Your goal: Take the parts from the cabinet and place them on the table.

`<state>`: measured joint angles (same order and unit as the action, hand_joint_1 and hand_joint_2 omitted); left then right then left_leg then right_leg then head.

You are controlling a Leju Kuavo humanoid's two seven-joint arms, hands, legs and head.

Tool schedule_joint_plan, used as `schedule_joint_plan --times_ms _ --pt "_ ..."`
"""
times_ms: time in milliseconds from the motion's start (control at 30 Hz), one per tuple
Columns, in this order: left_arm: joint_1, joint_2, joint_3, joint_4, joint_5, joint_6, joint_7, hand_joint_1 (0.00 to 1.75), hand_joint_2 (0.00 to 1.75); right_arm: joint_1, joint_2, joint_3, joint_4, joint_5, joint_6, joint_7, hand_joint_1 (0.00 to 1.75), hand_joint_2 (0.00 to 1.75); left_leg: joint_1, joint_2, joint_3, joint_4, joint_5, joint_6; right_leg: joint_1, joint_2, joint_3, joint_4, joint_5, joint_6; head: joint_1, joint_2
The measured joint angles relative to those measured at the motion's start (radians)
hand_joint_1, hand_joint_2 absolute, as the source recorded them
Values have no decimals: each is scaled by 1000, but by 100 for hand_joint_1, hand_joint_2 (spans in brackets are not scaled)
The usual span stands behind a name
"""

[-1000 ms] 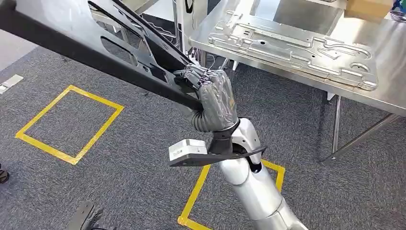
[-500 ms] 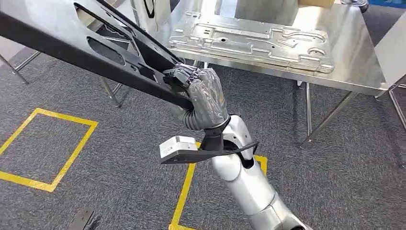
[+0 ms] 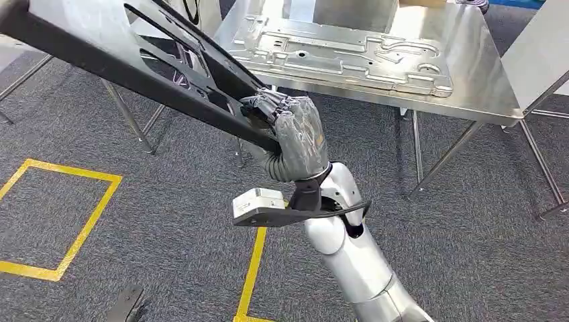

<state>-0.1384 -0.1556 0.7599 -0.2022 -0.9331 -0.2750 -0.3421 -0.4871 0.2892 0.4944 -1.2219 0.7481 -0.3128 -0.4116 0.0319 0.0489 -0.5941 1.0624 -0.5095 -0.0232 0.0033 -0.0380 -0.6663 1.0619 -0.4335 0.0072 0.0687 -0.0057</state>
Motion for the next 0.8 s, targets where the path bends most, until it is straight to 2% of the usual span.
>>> schedule_joint_plan --times_ms 33,100,133,167,200,233,300,333,367,400,433,467,500,533,633,667,700,733,800 --pt "-1 -4 0 0 3 7 8 0 175 -4 2 0 2 2 0 0 175 175 -9 5 -2 2 -4 -6 12 -2 9 -15 -11 -1 2 0" --pt "-1 -13 0 0 3 16 16 0 175 -3 5 -1 3 6 -1 3 175 175 -11 18 3 -5 -4 -13 12 11 4 -11 -13 -3 -7 0" --pt "-2 -19 0 0 2 21 18 0 175 -3 4 -3 4 9 -1 4 175 175 -9 27 9 -11 -3 -18 13 18 4 -12 -13 -7 -7 0" --pt "-5 -27 0 0 2 27 20 0 175 -4 5 -3 4 13 -1 4 175 175 -9 29 12 -12 -9 -25 5 25 14 -22 -9 -13 -7 0" --pt "-6 -31 0 -1 2 29 26 0 175 -5 9 -3 4 17 -1 5 175 175 -5 0 10 6 -22 -27 -1 31 18 -25 -8 -17 -11 0" --pt "-7 -37 -1 -1 2 29 27 0 175 -8 10 -3 5 19 -1 7 175 175 -5 -24 -12 54 -50 -26 -4 34 21 -25 -10 -25 -19 0" --pt "-4 -42 -2 0 1 28 32 0 175 -8 14 -3 5 24 0 11 175 175 -7 -44 -93 217 -121 -27 -4 50 24 -25 -12 -30 -37 0" --pt "-3 -43 -1 0 1 28 34 0 175 -6 14 -3 6 27 1 13 175 175 -7 -45 -129 283 -136 -27 -4 59 24 -25 -13 -31 -39 0" --pt "-3 -45 -1 0 0 27 35 0 175 -5 14 -3 8 32 4 16 175 175 -7 -45 -144 300 -127 -28 -4 69 25 -24 -13 -30 -41 0" --pt "-3 -47 -1 0 -1 27 35 0 175 -4 14 -3 8 34 5 16 175 175 -6 -45 -134 265 -94 -28 -6 80 27 -24 -13 -30 -42 0" --pt "-4 -49 -1 0 -1 27 35 0 175 -4 14 -3 8 35 5 16 175 175 -4 -46 -105 195 -49 -28 -8 89 29 -23 -14 -28 -44 0" --pt "-5 -50 -1 0 -1 27 35 0 175 -4 14 -3 8 35 5 17 175 175 -1 -51 -63 100 1 -29 -10 99 32 -22 -17 -24 -45 0" --pt "-5 -53 -1 0 -2 27 36 0 175 -5 16 -3 8 38 5 17 175 175 5 -74 -30 21 31 -31 -12 106 32 -18 -21 -18 -46 0" --pt "-5 -59 -2 0 -3 28 37 0 175 -6 16 -3 8 39 5 17 175 175 6 -102 -18 0 14 -34 -4 114 25 -9 -25 -11 -51 0" --pt "-5 -62 -2 -1 -4 35 37 0 175 -3 18 -4 8 41 6 19 175 175 -3 -88 -23 5 17 -20 -11 128 23 -18 -17 0 -47 0" --pt "-7 -63 -2 -1 -2 35 35 0 175 -3 18 -6 8 41 6 19 175 175 2 -82 -22 2 20 -12 -11 132 22 -18 -18 3 -47 0" --pt "-10 -64 -2 -1 -2 35 34 0 175 -3 19 -8 7 42 6 18 175 175 5 -73 -18 -1 20 -5 -9 103 20 -8 -26 6 -48 0" --pt "-10 -61 -1 -3 0 35 33 0 175 -6 19 -8 7 42 6 18 175 175 5 -67 -17 -1 18 -1 -6 74 4 25 -48 10 -33 0" --pt "-9 -58 0 -6 1 35 31 0 175 -7 19 -10 7 42 6 17 175 175 3 -49 -16 0 16 3 -9 54 -75 179 -119 13 -22 0"
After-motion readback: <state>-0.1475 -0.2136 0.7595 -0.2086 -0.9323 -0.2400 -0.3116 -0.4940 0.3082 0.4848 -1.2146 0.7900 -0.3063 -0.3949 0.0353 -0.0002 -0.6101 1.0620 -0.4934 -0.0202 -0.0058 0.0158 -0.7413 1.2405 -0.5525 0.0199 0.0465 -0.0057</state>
